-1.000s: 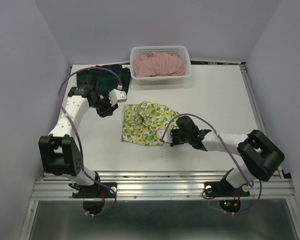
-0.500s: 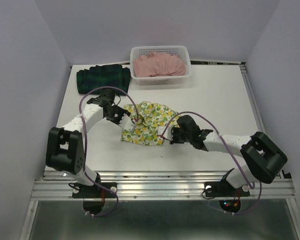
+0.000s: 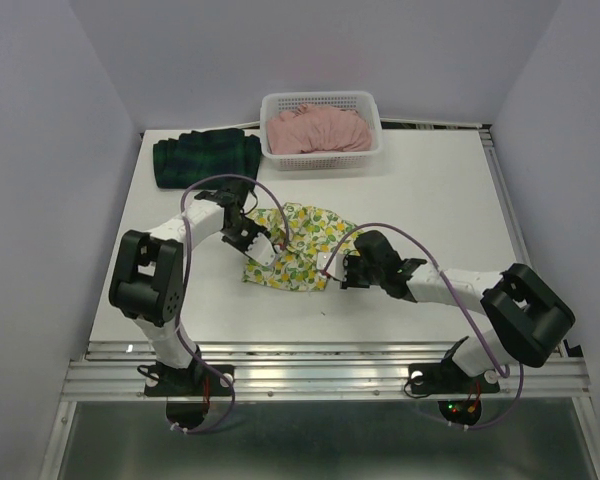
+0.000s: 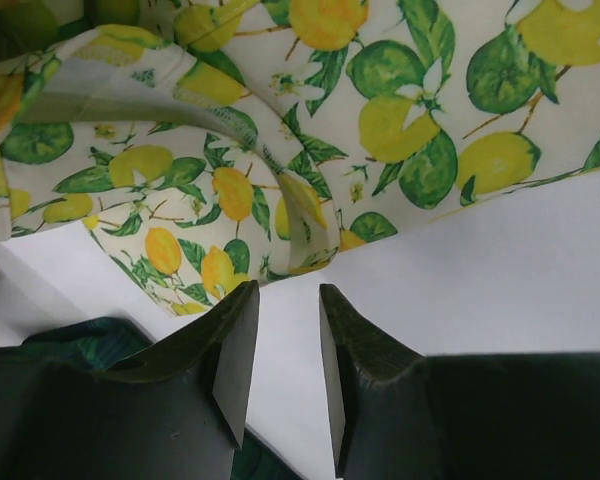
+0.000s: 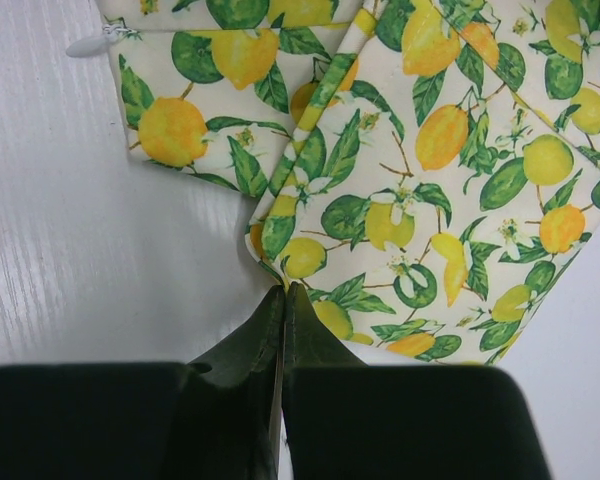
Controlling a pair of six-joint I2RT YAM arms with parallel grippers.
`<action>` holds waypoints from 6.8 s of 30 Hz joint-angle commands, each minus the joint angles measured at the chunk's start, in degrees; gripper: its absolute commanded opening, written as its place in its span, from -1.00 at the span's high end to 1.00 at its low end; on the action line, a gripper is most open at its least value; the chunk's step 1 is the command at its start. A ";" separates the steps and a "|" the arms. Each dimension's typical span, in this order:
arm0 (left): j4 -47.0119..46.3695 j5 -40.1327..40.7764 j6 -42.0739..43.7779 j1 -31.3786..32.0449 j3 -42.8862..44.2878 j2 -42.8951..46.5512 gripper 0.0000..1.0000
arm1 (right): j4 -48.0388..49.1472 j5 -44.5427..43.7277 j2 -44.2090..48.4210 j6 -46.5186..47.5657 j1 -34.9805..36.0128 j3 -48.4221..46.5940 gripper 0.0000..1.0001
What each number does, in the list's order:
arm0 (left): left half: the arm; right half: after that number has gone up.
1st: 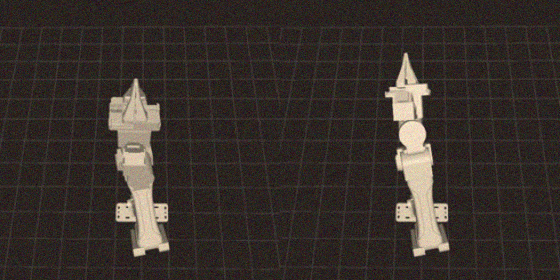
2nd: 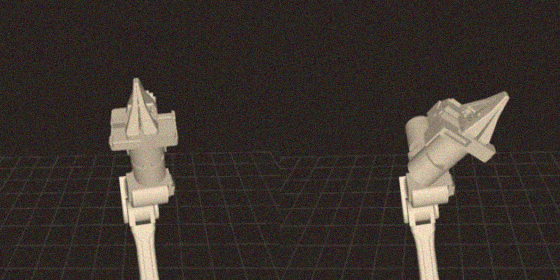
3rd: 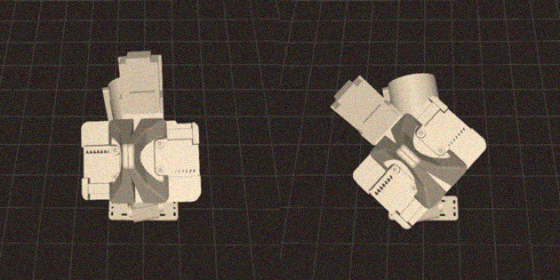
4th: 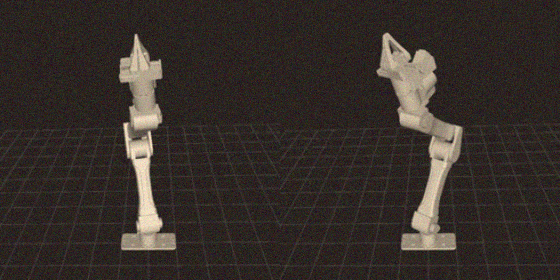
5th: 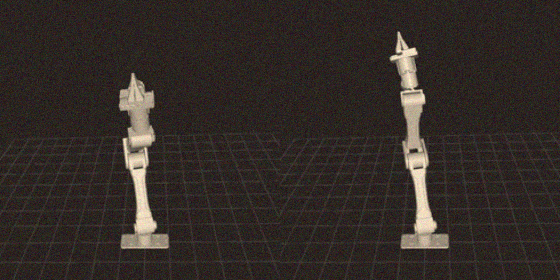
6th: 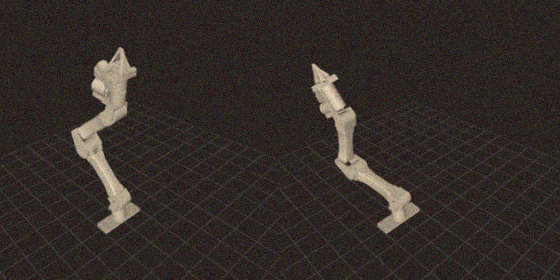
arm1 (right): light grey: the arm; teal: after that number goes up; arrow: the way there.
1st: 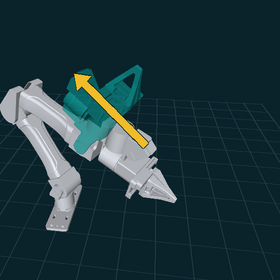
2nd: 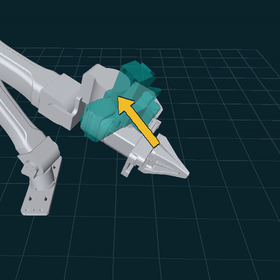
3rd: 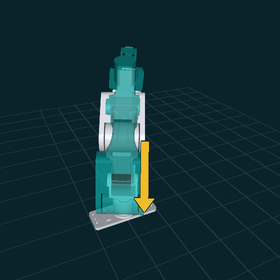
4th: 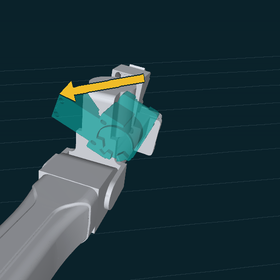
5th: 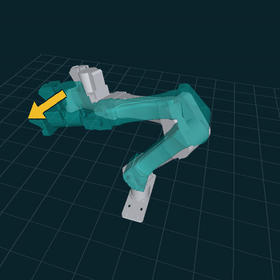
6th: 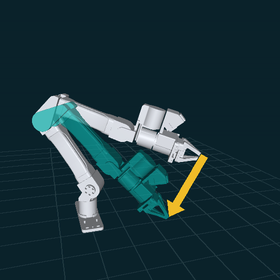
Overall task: Fold and stack the skirts
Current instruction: Flatten the skirt out, then fold the skirt
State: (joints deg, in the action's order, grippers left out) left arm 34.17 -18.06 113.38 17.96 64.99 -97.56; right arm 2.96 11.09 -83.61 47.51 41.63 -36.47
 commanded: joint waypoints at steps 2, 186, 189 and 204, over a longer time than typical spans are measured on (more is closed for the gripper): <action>1.86 0.57 14.67 0.85 3.03 -0.61 0.12 | 0.20 -0.19 1.61 -0.92 -0.32 -0.53 0.99; -6.22 -10.68 -90.27 20.54 9.02 -16.79 -0.08 | -53.86 21.25 -1.64 -11.29 -21.92 -35.48 -0.15; -6.14 -10.32 -89.57 20.45 7.52 -14.07 -0.08 | -51.49 18.97 -5.41 -10.86 -27.55 -40.61 -0.15; -1.30 -10.94 -82.88 20.54 9.28 -8.35 -0.18 | -41.02 14.92 -31.16 -4.00 -34.42 -54.13 -0.07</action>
State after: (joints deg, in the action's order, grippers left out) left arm 31.11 -28.05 28.91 38.50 73.87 -107.92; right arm -41.54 25.45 -114.13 41.08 7.90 -84.86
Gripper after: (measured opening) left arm 0.593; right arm 0.531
